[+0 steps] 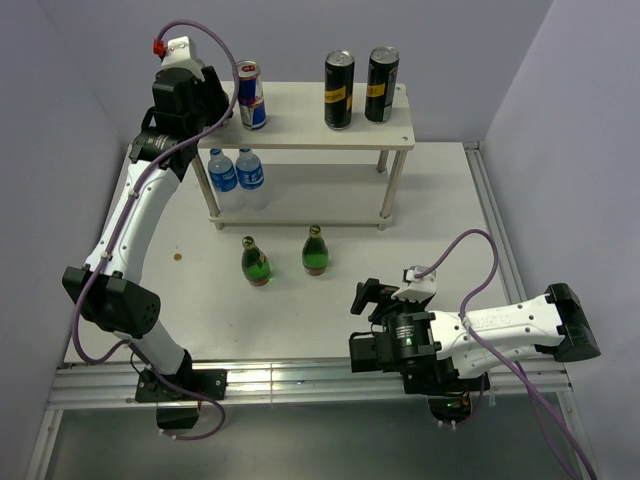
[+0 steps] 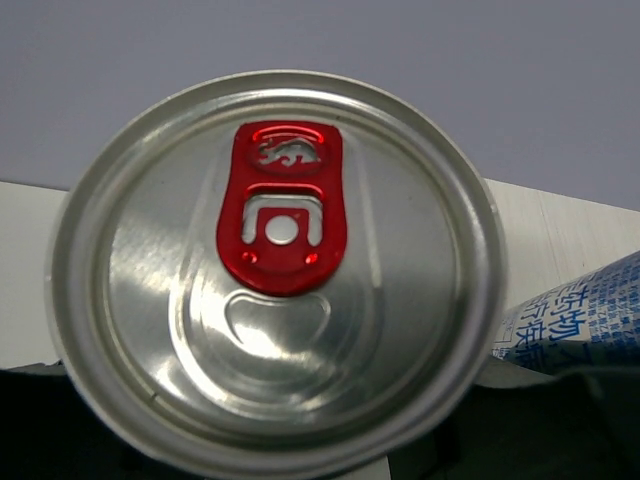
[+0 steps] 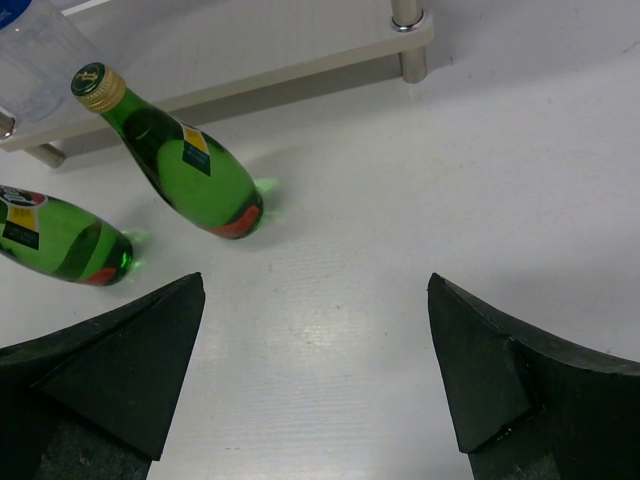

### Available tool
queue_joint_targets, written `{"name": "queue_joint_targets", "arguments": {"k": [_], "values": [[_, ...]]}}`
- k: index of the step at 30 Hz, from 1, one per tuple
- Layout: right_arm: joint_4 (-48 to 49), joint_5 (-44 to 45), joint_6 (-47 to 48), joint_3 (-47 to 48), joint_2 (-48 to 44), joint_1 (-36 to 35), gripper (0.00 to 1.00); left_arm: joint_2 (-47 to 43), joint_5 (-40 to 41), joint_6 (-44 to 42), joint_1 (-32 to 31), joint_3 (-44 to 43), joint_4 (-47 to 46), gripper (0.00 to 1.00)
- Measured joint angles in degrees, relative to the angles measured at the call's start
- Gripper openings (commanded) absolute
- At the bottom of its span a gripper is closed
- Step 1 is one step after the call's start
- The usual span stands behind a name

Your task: Place and organize the beverage onto the shelf

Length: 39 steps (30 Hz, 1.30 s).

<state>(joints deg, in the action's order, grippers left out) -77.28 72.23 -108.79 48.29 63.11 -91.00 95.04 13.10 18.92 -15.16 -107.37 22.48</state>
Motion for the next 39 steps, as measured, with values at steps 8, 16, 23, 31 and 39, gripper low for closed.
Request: {"name": "queue_joint_targets", "arguments": {"k": [8, 16, 23, 31, 39], "values": [[0.0, -0.3, 0.0, -0.1, 0.0, 0.0, 0.99, 0.0, -0.4, -1.4, 0.0, 0.0, 0.1, 0.72], [0.0, -0.4, -0.1, -0.9, -0.1, 0.0, 1.00, 0.0, -0.3, -3.4, -0.9, 1.0, -0.3, 0.91], [0.0, -0.8, 0.0, -1.6, -1.0, 0.0, 1.00, -0.4, 2.4, -4.8, -3.0, 2.7, -0.4, 0.98], [0.0, -1.2, 0.3, -2.9, -1.2, 0.0, 1.00, -8.3, 5.4, -4.7, -3.8, 9.5, 0.1, 0.99], [2.2, -1.2, 4.2, -3.0, -0.5, 0.0, 1.00, -22.9, 8.8, -3.1, -6.7, 20.4, 0.9, 0.99]]}}
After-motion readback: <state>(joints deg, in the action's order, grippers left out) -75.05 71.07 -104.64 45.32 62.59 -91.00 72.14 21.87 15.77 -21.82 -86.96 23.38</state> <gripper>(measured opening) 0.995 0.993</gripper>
